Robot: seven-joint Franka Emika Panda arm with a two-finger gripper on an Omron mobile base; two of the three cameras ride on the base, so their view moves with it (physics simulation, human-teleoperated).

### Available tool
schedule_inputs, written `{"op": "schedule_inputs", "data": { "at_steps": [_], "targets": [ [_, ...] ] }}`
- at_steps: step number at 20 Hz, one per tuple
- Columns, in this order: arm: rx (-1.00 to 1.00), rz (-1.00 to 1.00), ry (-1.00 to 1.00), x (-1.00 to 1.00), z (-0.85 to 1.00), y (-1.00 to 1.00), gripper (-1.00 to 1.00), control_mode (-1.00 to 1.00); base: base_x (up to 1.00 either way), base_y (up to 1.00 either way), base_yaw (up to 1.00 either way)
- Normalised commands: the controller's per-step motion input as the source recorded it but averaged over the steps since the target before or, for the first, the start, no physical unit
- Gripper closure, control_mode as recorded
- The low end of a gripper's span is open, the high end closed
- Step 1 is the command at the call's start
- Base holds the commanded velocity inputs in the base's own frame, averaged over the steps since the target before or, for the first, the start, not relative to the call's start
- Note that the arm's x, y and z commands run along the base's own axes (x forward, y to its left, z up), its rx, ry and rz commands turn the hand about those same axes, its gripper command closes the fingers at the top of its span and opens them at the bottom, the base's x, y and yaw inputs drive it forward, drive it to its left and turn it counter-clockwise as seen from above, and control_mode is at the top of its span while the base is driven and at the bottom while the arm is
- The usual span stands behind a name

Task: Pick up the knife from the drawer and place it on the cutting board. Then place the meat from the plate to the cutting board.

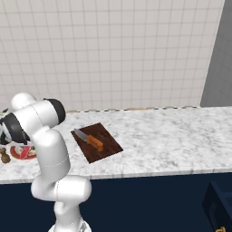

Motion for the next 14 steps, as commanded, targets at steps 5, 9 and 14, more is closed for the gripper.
{"op": "schedule_inputs", "data": {
  "at_steps": [5, 9, 14],
  "targets": [
    [0.02, 0.00, -0.16, -0.31, 0.26, -0.29, 1.00, -1.00, 0.00, 0.00, 0.00],
    [0.04, -0.02, -0.08, -0.18, 0.48, -0.58, 1.00, -1.00, 0.00, 0.00, 0.00],
    [0.06, -0.10, 0.00, 0.01, 0.60, -0.86, 1.00, -1.00, 0.00, 0.00, 0.00]
  ]
}}
